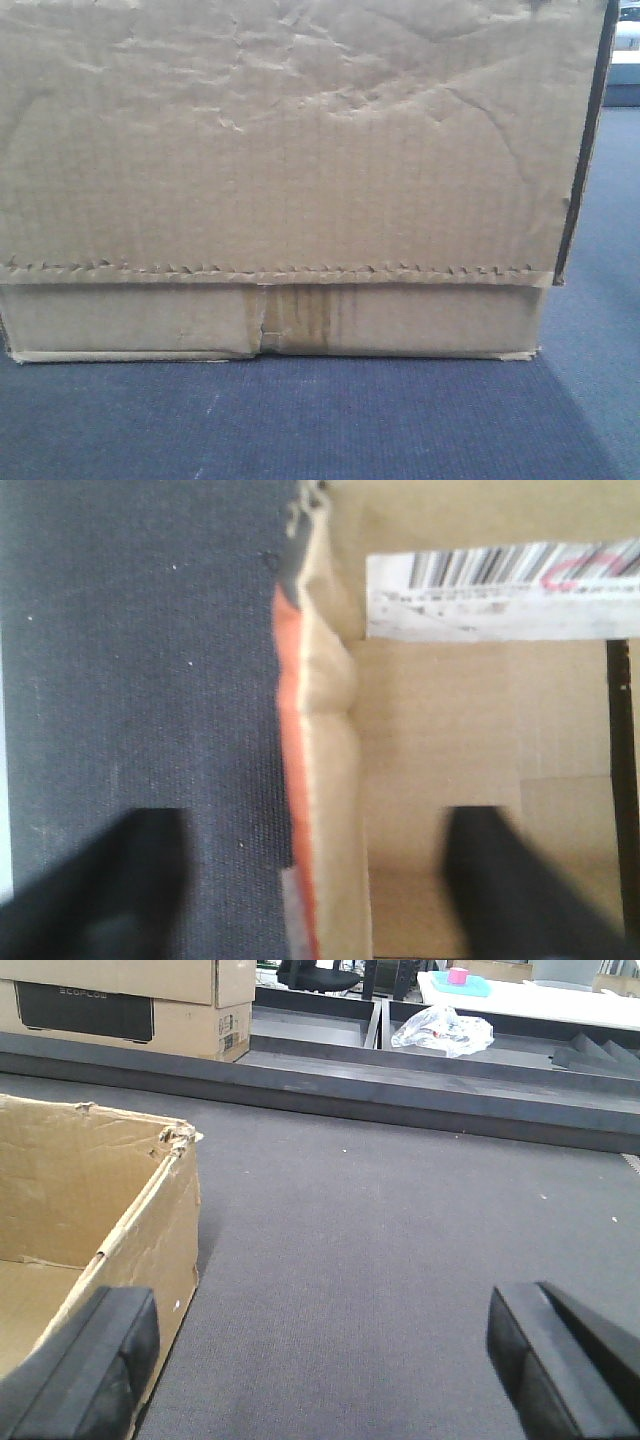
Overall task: Stack two boxes on right shelf middle
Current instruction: 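Close both grippers on the box walls, clamping the two-box stack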
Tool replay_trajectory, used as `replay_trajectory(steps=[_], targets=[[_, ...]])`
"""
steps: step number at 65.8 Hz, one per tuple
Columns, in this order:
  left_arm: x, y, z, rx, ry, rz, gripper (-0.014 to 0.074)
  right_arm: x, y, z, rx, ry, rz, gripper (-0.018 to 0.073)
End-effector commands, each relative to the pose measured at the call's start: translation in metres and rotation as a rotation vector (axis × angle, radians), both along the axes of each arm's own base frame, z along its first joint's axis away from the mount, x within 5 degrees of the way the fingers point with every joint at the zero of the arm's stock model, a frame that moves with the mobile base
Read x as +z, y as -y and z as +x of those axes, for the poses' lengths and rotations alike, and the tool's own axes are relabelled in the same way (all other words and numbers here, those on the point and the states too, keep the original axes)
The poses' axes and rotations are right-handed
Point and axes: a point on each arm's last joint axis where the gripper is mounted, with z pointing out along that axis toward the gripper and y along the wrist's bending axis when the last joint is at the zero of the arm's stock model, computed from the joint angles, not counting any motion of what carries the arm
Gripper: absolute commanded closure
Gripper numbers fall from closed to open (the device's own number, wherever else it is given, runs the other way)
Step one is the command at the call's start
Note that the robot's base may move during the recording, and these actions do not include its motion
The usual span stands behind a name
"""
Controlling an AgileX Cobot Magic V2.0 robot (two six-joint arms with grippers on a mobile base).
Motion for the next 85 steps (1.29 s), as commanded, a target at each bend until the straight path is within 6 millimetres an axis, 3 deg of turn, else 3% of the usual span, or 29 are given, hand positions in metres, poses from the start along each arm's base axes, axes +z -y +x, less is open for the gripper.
replay_trajectory(steps=[1, 9, 21, 26, 33, 50, 64, 70, 85], targets=[[0.003, -0.001, 0.002, -0.002, 0.029, -0.002, 0.0442, 0.005, 0.000, 0.001, -0.003, 0.031, -0.010, 0.0001], [0.004, -0.001, 0.004, -0.001, 0.046, 0.004, 0.0713, 0.005, 0.000, 0.001, -0.003, 0.031, -0.010, 0.0001], [0.009, -0.001, 0.002, 0.000, 0.062, 0.009, 0.0708, 0.005, 0.000, 0.001, -0.003, 0.031, -0.010, 0.0001], [0.023, -0.001, 0.000, 0.033, 0.098, 0.020, 0.0708, 0.005, 0.000, 0.001, -0.003, 0.031, -0.010, 0.0001], [0.052, -0.004, -0.005, 0.098, 0.173, 0.068, 0.0708, 0.005, 0.000, 0.001, -0.003, 0.031, -0.010, 0.0001], [0.150, 0.005, -0.036, 0.203, 0.482, 0.098, 0.0708, 0.005, 0.000, 0.001, -0.003, 0.031, -0.010, 0.0001], [0.225, 0.043, -0.078, 0.143, 0.767, -0.131, 0.0708, 0.005, 0.000, 0.001, -0.003, 0.031, -0.010, 0.0001], [0.244, 0.066, -0.092, 0.072, 0.838, -0.230, 0.0708, 0.005, 0.000, 0.001, -0.003, 0.031, -0.010, 0.0001], [0.251, 0.136, -0.099, -0.165, 0.825, -0.363, 0.0708, 0.005, 0.000, 0.001, -0.002, 0.031, -0.008, 0.0001]])
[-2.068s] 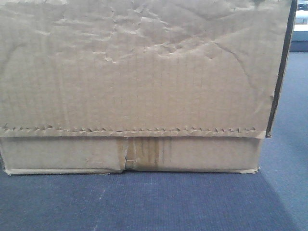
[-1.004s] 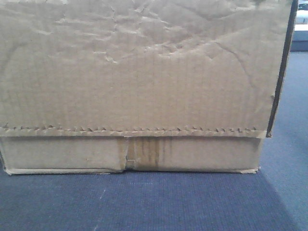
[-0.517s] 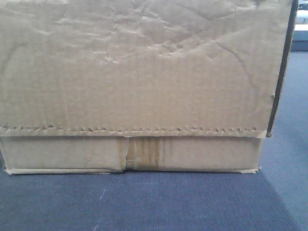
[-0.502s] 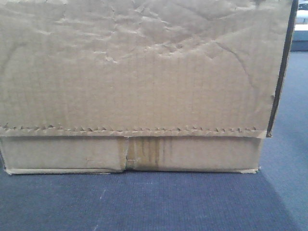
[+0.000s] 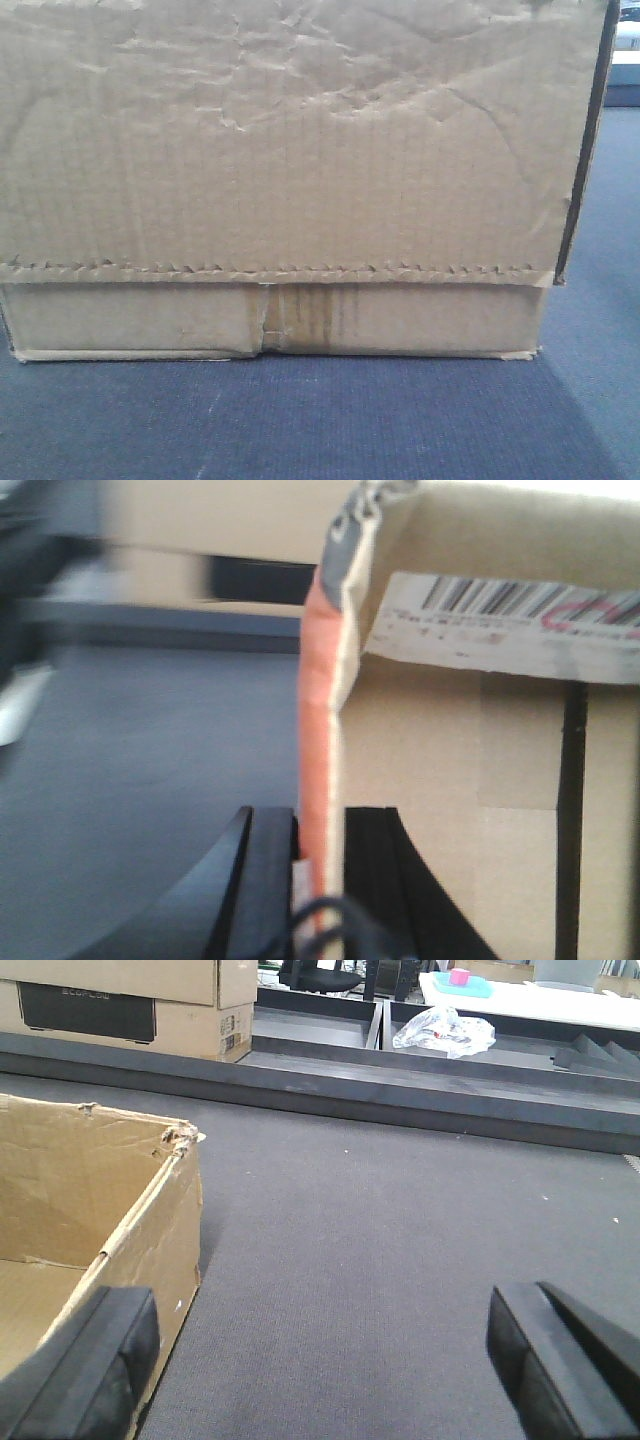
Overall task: Stack two boxes on right shelf middle
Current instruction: 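Close both grippers on the box walls, clamping the two-box stack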
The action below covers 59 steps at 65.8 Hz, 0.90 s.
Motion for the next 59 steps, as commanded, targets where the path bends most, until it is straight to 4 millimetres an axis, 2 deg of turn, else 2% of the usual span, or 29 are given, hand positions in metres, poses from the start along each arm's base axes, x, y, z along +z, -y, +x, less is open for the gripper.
replay_trajectory(steps=[1, 11, 25, 35, 45, 59], targets=[[0.003, 0.027, -0.001, -0.102, 0.017, -0.039, 0.0708, 0.005, 0.000, 0.001, -0.002, 0.031, -0.009, 0.0001], [-0.016, 0.076, 0.014, -0.223, -0.066, -0.036, 0.0708, 0.005, 0.000, 0.001, -0.002, 0.031, -0.009, 0.0001], [-0.053, 0.116, 0.043, -0.230, -0.205, 0.044, 0.0708, 0.004, 0.000, 0.001, -0.002, 0.027, -0.008, 0.0001], [-0.087, 0.127, 0.068, -0.187, -0.340, 0.125, 0.0708, 0.004, 0.000, 0.001, -0.002, 0.027, -0.008, 0.0001], [-0.112, 0.134, 0.086, -0.188, -0.421, 0.148, 0.0708, 0.004, 0.000, 0.001, -0.002, 0.027, -0.008, 0.0001], [-0.124, 0.137, 0.094, -0.193, -0.467, 0.153, 0.0708, 0.005, 0.000, 0.001, -0.002, 0.036, -0.007, 0.0001]])
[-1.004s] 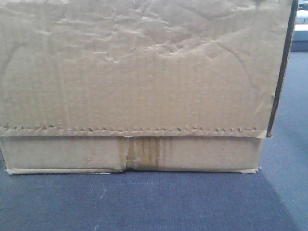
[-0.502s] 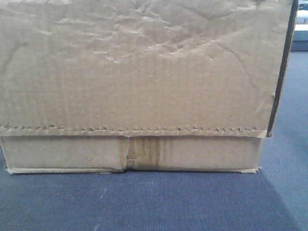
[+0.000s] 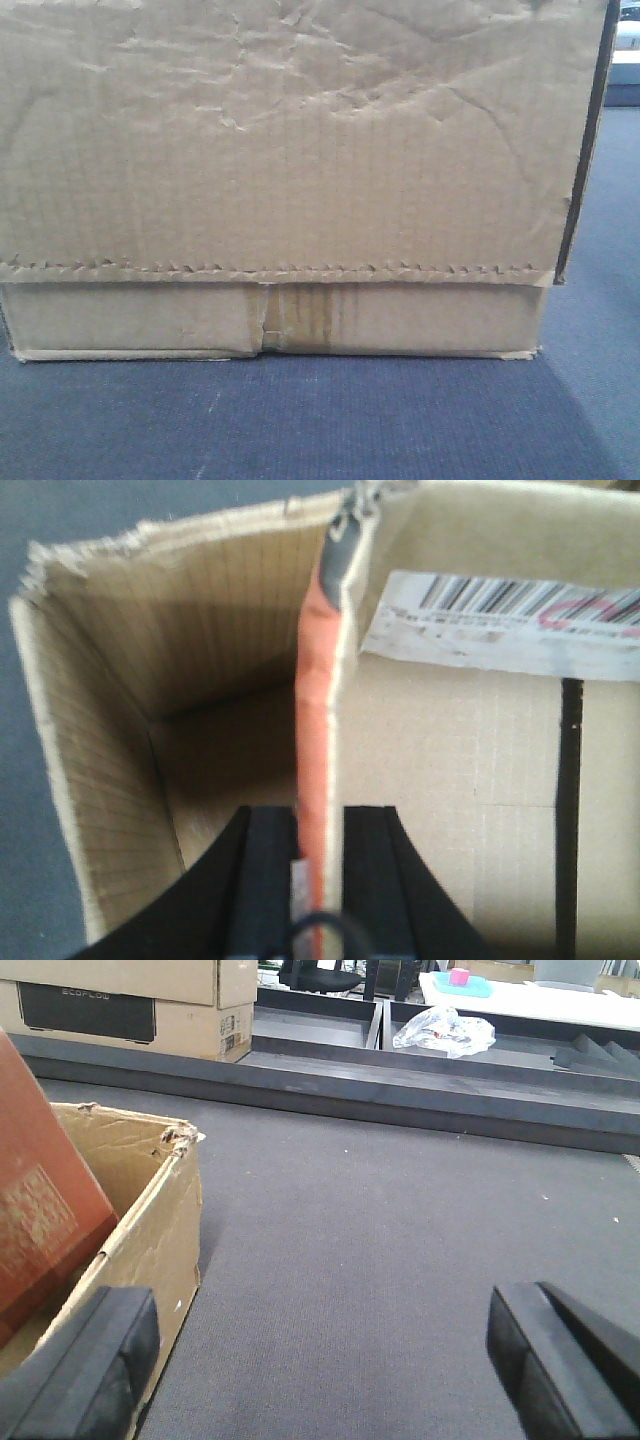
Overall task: Stack two boxes on right shelf middle
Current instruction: 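Close both grippers on the box walls, clamping the two-box stack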
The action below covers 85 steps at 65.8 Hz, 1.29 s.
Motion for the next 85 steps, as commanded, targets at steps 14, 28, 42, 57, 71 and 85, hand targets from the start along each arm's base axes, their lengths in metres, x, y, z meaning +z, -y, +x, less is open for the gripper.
replay_trajectory(steps=[14, 28, 42, 57, 71, 85], targets=[[0.003, 0.003, -0.002, -0.002, -0.002, -0.024, 0.0561, 0.005, 0.000, 0.001, -0.002, 0.034, -0.007, 0.0001], [0.011, 0.001, -0.007, -0.002, 0.021, -0.033, 0.0136, 0.004, 0.000, 0.001, -0.002, 0.025, -0.008, 0.0001], [0.040, -0.009, -0.032, 0.000, 0.093, -0.044, 0.0015, 0.008, 0.000, -0.001, 0.003, -0.007, 0.001, 0.0001], [0.069, -0.034, -0.062, 0.056, 0.184, 0.076, 0.0015, 0.034, -0.009, 0.011, 0.055, -0.051, 0.043, 0.0001], [0.071, -0.064, -0.072, 0.140, 0.194, 0.117, 0.0015, 0.054, -0.030, 0.044, 0.154, -0.190, 0.018, 0.0001], [0.040, -0.074, -0.083, 0.133, 0.069, 0.106, 0.0015, 0.053, -0.053, 0.081, 0.226, -0.398, -0.028, 0.0001]])
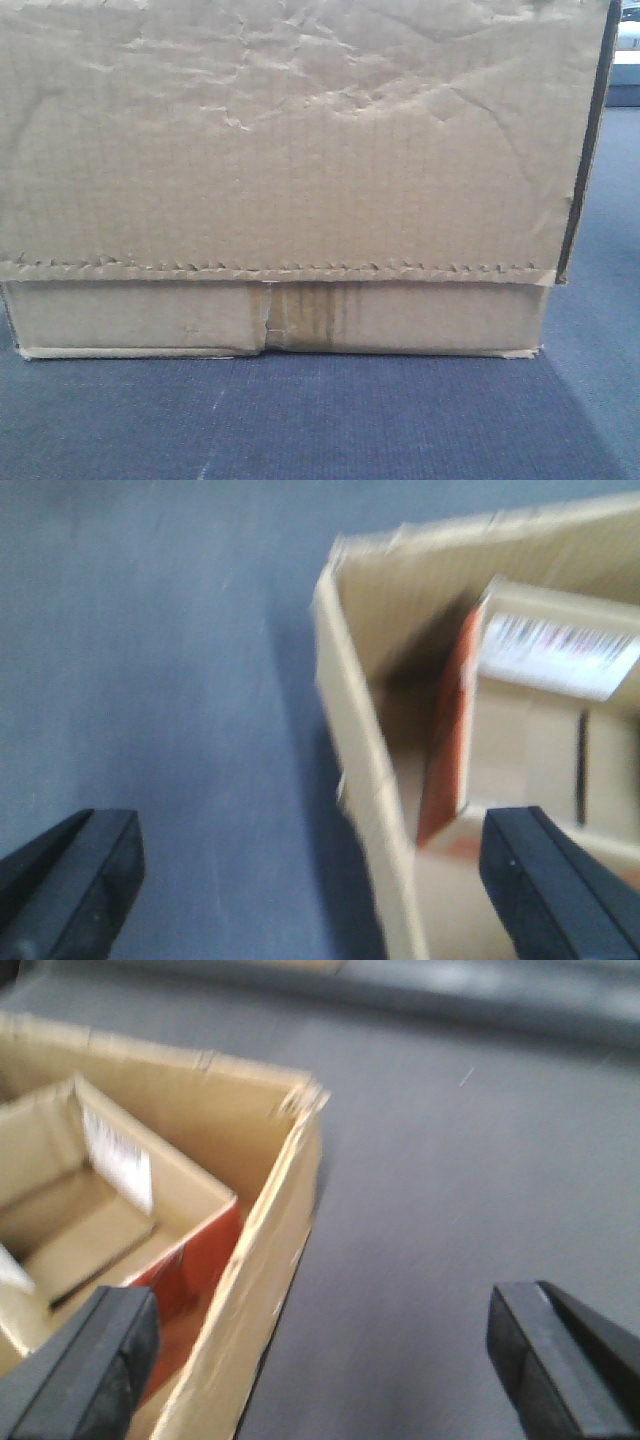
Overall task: Stack two boxes on right shelf middle
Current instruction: 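Close both grippers on the box walls, clamping the two-box stack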
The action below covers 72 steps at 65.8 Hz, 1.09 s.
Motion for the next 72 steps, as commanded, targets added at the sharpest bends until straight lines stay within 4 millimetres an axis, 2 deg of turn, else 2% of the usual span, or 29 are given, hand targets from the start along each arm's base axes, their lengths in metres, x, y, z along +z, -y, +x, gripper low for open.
replay_trajectory(steps=[1, 8, 25, 46, 58, 65, 68, 72], targets=[[-0.014, 0.001, -0.008, -0.024, -0.053, -0.032, 0.0015, -0.004, -0.010, 0.014, 0.031, -0.083, -0.019, 0.0001], [-0.036, 0.005, -0.012, -0.043, -0.135, -0.069, 0.0015, -0.016, -0.019, 0.029, 0.053, -0.167, -0.009, 0.0001], [-0.083, 0.010, -0.004, -0.048, -0.251, -0.081, 0.0015, -0.048, -0.035, 0.060, 0.072, -0.329, -0.017, 0.0001], [-0.118, 0.013, 0.006, -0.046, -0.245, -0.083, 0.0015, -0.090, -0.051, 0.096, 0.076, -0.487, -0.012, 0.0001], [-0.132, 0.016, 0.016, -0.043, -0.292, -0.080, 0.0015, -0.111, -0.055, 0.109, 0.072, -0.553, -0.031, 0.0006], [-0.139, 0.017, 0.019, -0.041, -0.324, -0.075, 0.0046, -0.115, -0.056, 0.112, 0.071, -0.566, -0.034, 0.0092], [-0.142, 0.017, 0.021, -0.040, -0.338, -0.074, 0.0085, -0.115, -0.056, 0.112, 0.071, -0.568, -0.035, 0.0168], [-0.145, 0.018, 0.021, -0.040, -0.355, -0.084, 0.0189, -0.116, -0.056, 0.112, 0.071, -0.570, -0.036, 0.0306]])
